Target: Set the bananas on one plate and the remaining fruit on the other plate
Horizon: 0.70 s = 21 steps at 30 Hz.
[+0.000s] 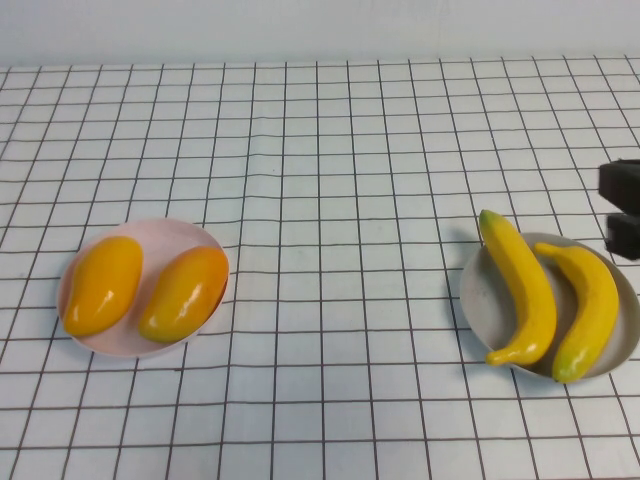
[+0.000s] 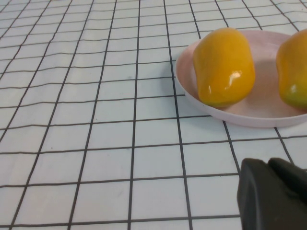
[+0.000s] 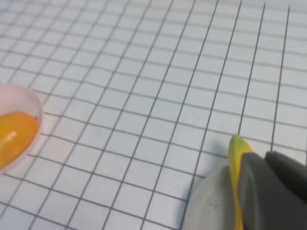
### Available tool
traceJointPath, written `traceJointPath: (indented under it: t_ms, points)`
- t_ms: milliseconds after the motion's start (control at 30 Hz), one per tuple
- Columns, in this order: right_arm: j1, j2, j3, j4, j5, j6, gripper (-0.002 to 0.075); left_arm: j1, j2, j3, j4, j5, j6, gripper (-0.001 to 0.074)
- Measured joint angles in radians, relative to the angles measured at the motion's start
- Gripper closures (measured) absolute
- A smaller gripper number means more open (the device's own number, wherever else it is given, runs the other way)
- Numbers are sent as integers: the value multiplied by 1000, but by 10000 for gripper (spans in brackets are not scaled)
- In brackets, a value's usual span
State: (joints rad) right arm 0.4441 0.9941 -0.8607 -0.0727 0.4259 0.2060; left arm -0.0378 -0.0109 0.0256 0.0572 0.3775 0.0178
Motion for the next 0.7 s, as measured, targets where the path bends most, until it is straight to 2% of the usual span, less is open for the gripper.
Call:
traceJointPath:
  t_ms: [233, 500, 700]
  points:
    - [0, -395, 241, -21, -136, 0, 740, 0, 0, 0, 0, 0, 0, 737]
    - [0, -759, 378, -114, -22, 49, 740, 0, 0, 0, 0, 0, 0, 737]
    - [0, -857, 472, -124, -20, 79, 740, 0, 0, 0, 0, 0, 0, 737]
